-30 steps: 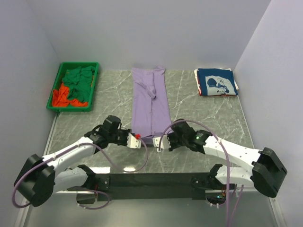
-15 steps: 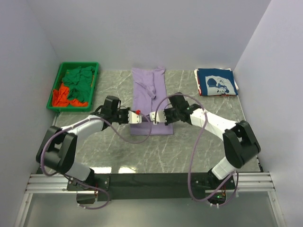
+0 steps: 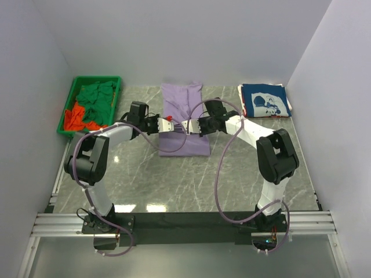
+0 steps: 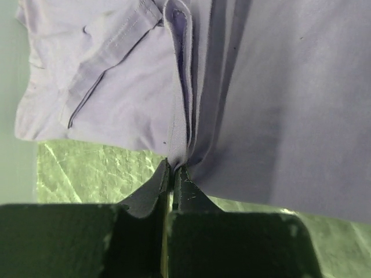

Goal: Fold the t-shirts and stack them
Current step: Fold the tshirt

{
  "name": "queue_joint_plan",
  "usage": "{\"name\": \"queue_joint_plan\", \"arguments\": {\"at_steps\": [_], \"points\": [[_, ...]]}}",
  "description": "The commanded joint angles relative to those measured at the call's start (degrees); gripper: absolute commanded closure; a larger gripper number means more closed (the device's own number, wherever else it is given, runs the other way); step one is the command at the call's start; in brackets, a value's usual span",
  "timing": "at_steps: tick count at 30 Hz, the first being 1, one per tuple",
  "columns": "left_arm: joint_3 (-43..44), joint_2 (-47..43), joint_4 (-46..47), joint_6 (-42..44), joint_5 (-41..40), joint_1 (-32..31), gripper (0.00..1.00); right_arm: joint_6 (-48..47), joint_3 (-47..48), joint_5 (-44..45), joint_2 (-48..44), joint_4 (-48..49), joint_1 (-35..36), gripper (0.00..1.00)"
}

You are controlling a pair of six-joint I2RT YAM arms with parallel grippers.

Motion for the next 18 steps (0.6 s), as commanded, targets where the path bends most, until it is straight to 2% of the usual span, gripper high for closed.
{"name": "queue_joint_plan", "arguments": {"at_steps": [1,5,6,11,12,14,15,17,18], "points": [[4.5,2.63,1.4,1.32,1.28,0.45,0.99,-1.19,4.29,-0.85,2.21,-0.83,-1.06,1.0],[6.27,5.01,1.48,0.53,0.14,0.62,0.98,-0.66,6.13,0.11,4.41,1.63,-1.5,0.94],[6.36,5.28,2.27,0.27,-0.56,0.71,0.93,0.12,6.4,0.46,5.11,3.37,-1.67,0.87],[8.55,6.07,1.14,-2.81,-2.94,2.38,0.78,4.51,9.21,2.66,6.08,7.25,-2.46,0.77],[8.56,5.55,0.96,-3.59,-3.38,3.08,0.72,4.87,9.04,2.93,5.47,9.35,-2.64,0.7],[7.77,4.76,1.05,-4.65,-4.26,3.87,0.65,6.27,7.56,3.8,4.33,11.99,-3.08,0.65],[7.59,3.62,0.52,-4.74,-4.35,4.48,0.55,6.72,7.2,4.07,3.02,13.57,-3.25,0.55],[6.27,2.12,0.25,-5.53,-4.26,4.75,0.35,8.47,7.45,4.33,1.78,12.28,-3.78,0.55],[5.92,0.72,-0.01,-6.23,-4.09,4.84,0.32,9.18,7.54,4.42,0.64,10.09,-3.96,0.54]]}}
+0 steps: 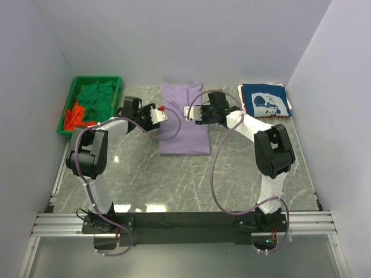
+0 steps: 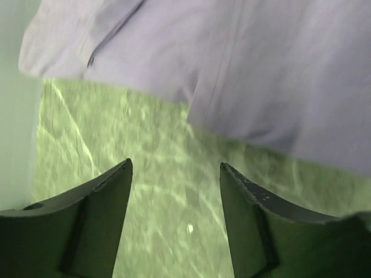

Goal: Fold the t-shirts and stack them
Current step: Fold the tshirt

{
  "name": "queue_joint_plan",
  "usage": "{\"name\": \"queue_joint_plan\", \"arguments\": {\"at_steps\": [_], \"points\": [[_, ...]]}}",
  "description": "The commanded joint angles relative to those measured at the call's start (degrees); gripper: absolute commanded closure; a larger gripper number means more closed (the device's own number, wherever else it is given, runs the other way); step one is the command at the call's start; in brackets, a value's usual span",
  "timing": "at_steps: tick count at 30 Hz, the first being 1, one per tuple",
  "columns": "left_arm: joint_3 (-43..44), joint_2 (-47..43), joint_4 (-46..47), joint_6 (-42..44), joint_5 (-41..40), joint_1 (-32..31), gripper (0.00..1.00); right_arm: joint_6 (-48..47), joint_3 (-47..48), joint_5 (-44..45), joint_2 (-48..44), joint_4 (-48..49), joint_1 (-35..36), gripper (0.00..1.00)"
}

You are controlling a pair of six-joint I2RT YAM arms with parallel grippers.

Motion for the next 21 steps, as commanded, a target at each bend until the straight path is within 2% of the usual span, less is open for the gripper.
{"name": "queue_joint_plan", "arguments": {"at_steps": [1,4,6,8,11,16,21], "points": [[-0.68,-5.84,-1.75,-2.69,0.31,0.51,0.32,4.42,1.64,1.21,-6.03,-0.17,-1.05,0.54],[-1.38,-9.71,-4.13,-7.17,2.59,0.6,0.36,7.58,1.73,-1.06,-9.54,-9.91,-1.23,0.55],[-2.7,-13.56,-8.17,-7.53,6.98,0.52,0.39,9.08,-0.01,-4.74,-13.23,-15.19,-1.23,0.55],[-7.26,-16.3,-8.88,-7.71,9.09,0.17,0.4,8.99,-4.3,-6.51,-17.0,-17.41,-0.88,0.55],[-12.8,-19.91,-9.51,-6.48,9.72,-2.2,0.41,7.24,-11.78,-8.46,-20.79,-17.51,0.0,0.55],[-19.65,-22.02,-6.26,-7.18,7.7,-6.07,0.4,7.06,-22.06,-7.23,-23.44,-12.06,3.43,0.52],[-23.0,-21.76,-5.11,-4.64,5.94,-8.27,0.39,5.83,-26.65,-5.74,-23.0,-9.07,5.27,0.46]]}}
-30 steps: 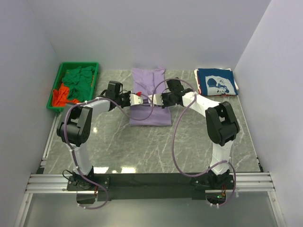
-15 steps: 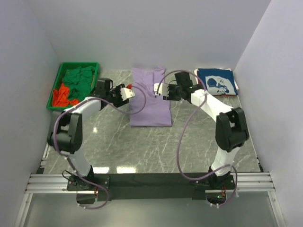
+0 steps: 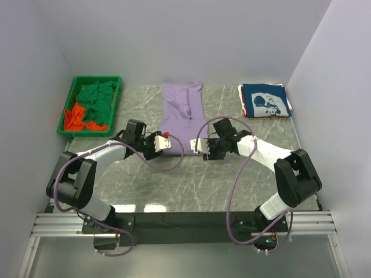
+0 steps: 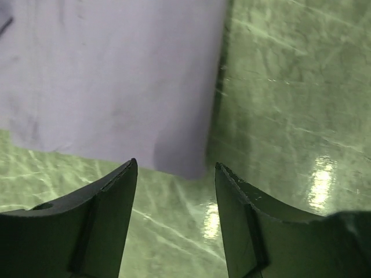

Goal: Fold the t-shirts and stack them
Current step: Fold the tshirt

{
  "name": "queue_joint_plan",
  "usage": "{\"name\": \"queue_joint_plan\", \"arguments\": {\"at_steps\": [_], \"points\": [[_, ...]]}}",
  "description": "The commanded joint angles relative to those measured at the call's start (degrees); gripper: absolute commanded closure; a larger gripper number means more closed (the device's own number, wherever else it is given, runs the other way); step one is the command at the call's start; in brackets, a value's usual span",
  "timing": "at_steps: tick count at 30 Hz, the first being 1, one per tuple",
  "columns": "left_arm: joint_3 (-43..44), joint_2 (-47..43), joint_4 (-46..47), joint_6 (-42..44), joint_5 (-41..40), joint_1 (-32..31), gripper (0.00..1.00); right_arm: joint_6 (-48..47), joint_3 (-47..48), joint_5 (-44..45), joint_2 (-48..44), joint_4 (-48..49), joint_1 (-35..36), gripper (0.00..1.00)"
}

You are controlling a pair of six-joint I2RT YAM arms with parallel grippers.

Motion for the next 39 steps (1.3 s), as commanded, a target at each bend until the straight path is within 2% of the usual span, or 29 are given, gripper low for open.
{"name": "queue_joint_plan", "arguments": {"at_steps": [1,6,13,16,19,20,22,23,24,26,28,35,39], "points": [[-2.0,-0.47,3.0,1.51,-0.88,-1.19,0.38,-1.21,-2.48,0.45,-0.57,3.81,1.28,0.46],[-2.36,1.81,5.55,0.73,-2.91,-2.51,0.39,-1.04,-5.39,3.09,1.0,9.77,2.25,0.46],[-2.1,3.83,6.52,2.04,-3.0,-2.86,0.41,1.07,-4.16,3.62,3.73,11.81,2.77,0.46],[-1.13,5.41,6.52,1.78,-3.7,-3.13,0.45,1.34,-3.37,3.7,5.05,11.46,3.04,0.47],[-0.08,6.38,5.38,2.04,-4.31,-3.13,0.57,1.07,-2.58,4.06,6.8,11.37,3.04,0.56],[-0.16,6.38,5.2,2.39,-4.31,-3.13,0.65,1.16,-2.23,4.67,7.77,11.37,3.04,0.68],[-0.78,5.86,5.38,2.65,-4.32,-3.04,0.71,2.12,-1.18,4.93,8.82,11.37,2.95,0.79],[-0.95,5.42,5.2,2.83,-4.23,-3.13,0.78,2.57,-1.0,5.46,9.09,11.37,2.86,0.92],[-0.96,5.24,4.94,2.83,-4.05,-3.13,0.81,2.83,-0.74,5.46,9.18,11.28,2.86,0.98],[-0.61,4.54,3.89,1.96,-3.53,-3.13,0.93,3.54,0.06,4.94,8.66,10.67,2.86,1.0],[-0.08,3.93,2.49,1.43,-3.0,-3.13,0.99,3.89,0.41,4.24,7.26,9.36,2.51,1.0],[-1.66,-1.96,-1.65,1.25,-1.77,-3.3,0.99,6.26,-0.38,1.07,0.66,3.99,2.25,1.0],[-4.37,-8.97,-7.0,2.39,0.42,-4.18,0.99,7.14,-2.49,0.45,-4.34,0.75,3.56,1.0]]}}
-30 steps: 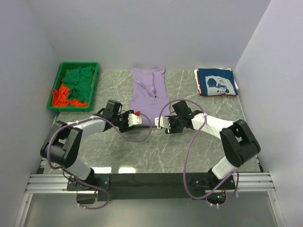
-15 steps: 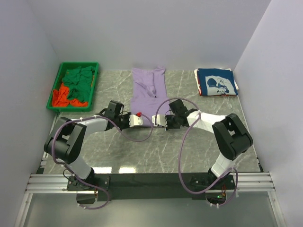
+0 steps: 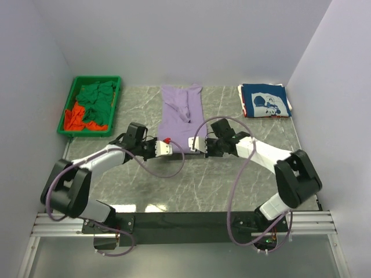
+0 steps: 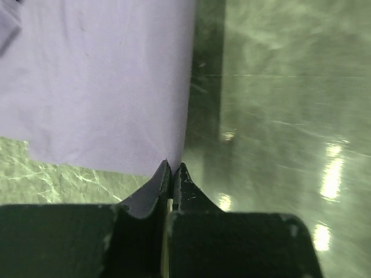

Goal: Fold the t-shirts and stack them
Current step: Fold the tshirt

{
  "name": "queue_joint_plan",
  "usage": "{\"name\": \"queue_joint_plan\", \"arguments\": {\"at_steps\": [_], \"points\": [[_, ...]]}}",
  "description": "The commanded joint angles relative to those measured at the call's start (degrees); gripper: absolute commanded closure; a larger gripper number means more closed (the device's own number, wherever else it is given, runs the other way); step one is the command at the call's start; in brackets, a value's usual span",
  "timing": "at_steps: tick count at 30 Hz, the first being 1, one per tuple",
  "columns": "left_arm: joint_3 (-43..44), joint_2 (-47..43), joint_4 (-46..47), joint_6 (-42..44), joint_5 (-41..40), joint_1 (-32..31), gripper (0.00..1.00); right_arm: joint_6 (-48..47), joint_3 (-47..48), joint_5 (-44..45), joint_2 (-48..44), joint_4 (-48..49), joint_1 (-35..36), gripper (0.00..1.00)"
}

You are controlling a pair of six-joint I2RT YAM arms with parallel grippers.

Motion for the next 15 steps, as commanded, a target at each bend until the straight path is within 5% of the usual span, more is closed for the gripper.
{"name": "queue_joint_plan", "arguments": {"at_steps": [1,15], "points": [[-2.46,-6.91,-6.64,0.56,4.52,-1.17,0.99,1.85,-1.85,-2.15,-7.86,-3.85,1.27,1.0],[-7.04,-40.4,-31.68,-1.46,14.18,-7.93,0.99,5.1,-7.41,-6.45,-37.67,-24.05,13.39,1.0]]}}
